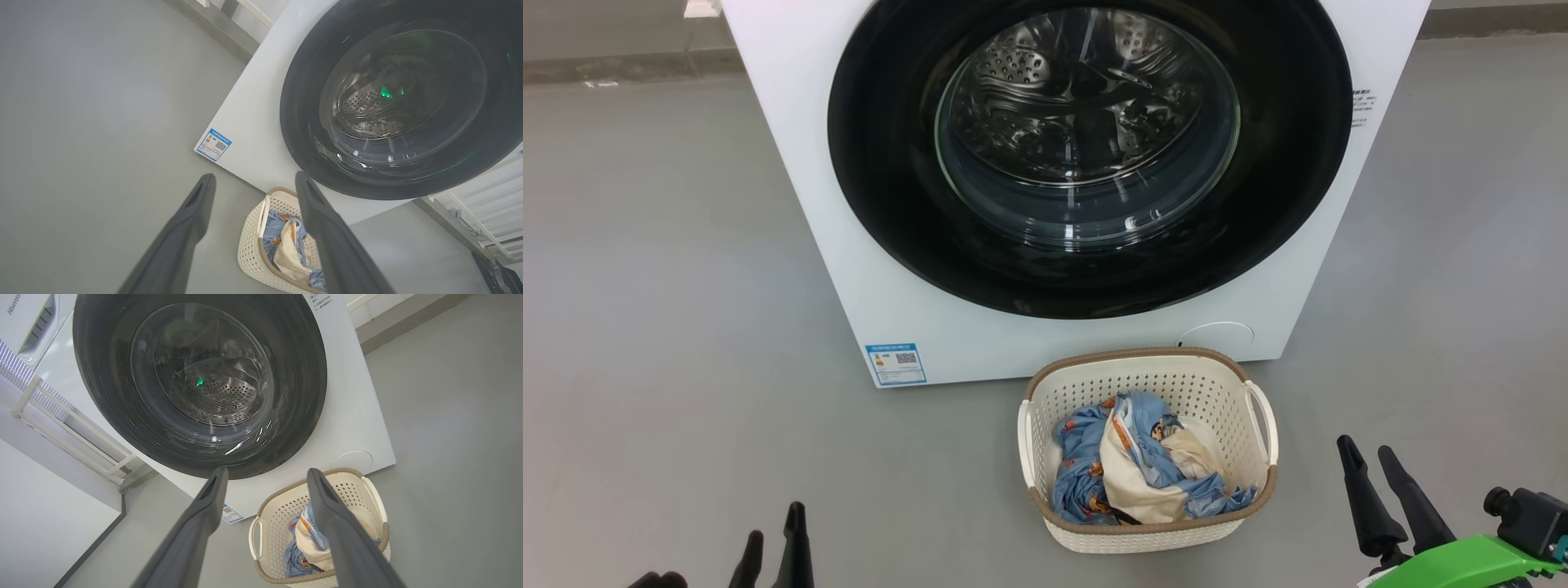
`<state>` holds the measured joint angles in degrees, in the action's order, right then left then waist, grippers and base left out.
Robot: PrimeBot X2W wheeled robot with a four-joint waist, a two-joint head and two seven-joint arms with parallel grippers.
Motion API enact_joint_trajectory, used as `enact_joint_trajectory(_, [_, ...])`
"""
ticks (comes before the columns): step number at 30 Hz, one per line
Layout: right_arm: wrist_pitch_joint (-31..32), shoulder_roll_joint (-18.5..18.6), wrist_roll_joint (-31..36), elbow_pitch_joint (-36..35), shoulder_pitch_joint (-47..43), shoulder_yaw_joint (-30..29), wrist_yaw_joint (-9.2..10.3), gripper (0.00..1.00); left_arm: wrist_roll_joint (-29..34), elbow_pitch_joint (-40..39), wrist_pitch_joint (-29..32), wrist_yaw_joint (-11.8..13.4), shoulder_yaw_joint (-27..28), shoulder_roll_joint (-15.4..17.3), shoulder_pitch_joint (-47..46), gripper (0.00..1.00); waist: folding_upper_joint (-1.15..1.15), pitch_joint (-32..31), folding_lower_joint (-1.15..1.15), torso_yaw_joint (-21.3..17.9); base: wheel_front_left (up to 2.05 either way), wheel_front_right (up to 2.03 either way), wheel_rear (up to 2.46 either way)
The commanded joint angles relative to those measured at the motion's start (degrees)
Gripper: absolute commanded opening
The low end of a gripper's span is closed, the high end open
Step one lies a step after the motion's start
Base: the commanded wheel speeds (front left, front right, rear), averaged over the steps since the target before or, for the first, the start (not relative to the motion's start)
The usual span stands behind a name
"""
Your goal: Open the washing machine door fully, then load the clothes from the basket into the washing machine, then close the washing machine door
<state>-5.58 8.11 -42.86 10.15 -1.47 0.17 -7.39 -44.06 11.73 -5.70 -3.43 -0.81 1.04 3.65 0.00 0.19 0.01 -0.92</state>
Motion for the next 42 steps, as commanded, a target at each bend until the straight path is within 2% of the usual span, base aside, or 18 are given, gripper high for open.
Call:
enact_joint_trajectory(1, [-1.0,1.2,2.0,-1.9,0.5,1.0,-0.06,1.0,1.9,-2.0,-0.8,0.3,0.9,1.0,-0.9,1.0,0.0,0.0,-0.01,0.0,0.0,0.0,0.0])
enact_joint_trajectory(24, [-4.8,3.3,17.5,-1.7,-1.2,2.3,-0.08,1.0,21.9,-6.6,-4.7,2.9,-0.6,1.4,1.3,1.0,0.0,0.0,-0.01,-0.4,0.0,0.0,0.0])
enact_joint_trajectory(42, [-7.8,4.5,29.8,-2.6,-2.1,2.3,-0.09,1.0,34.3,-8.3,-7.7,4.3,-1.3,1.7,2.7,1.0,0.0,0.1,-0.01,-0.6,0.0,0.0,0.0])
